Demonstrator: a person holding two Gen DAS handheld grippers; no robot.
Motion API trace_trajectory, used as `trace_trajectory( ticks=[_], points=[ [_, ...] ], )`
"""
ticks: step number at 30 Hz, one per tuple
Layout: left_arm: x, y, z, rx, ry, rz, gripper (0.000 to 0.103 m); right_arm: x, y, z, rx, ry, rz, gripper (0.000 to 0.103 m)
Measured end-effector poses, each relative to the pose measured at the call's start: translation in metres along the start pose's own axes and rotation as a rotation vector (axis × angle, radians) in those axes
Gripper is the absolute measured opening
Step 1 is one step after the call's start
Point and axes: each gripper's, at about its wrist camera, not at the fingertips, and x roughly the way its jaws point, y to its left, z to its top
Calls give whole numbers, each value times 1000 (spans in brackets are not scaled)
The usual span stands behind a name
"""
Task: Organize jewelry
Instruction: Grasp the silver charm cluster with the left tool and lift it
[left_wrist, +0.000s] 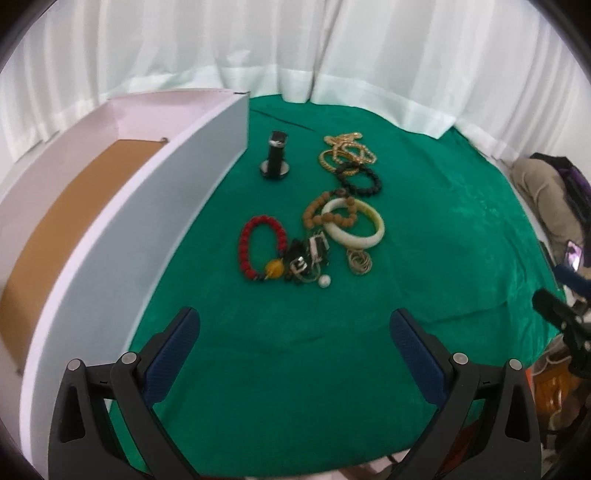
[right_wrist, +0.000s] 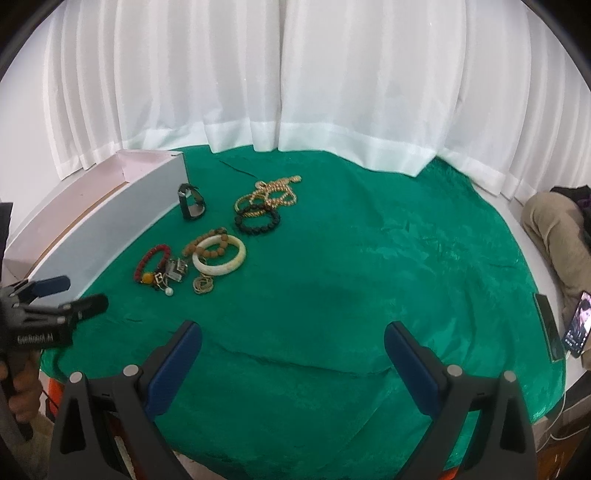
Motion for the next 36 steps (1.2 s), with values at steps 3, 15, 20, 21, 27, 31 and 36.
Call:
trace_trajectory(
  ticks=[3,15,20,21,27,31,36],
  points=[
    [12,-1,8,10,7,-26,96,6,-1,-2,5,13,4,101],
    [90,-30,35,145,91,18,47,23,-3,-7,18,52,25,101],
    [99,-35,34,165,113,23,19,24,-7,-7,22,48,19,101],
    [95,-33,34,155,105,17,19,25,-8,-7,25,49,20,101],
    [44,-15,39,52,39,-85,13,28,-9,-5,31,55,27,101],
    [14,-3,43,13,2,-99,13,34,-7,2,18,44,55,101],
    [-8,12,42,-18,-14,-83,13,59,14,25,-73,35,171,101]
  ],
)
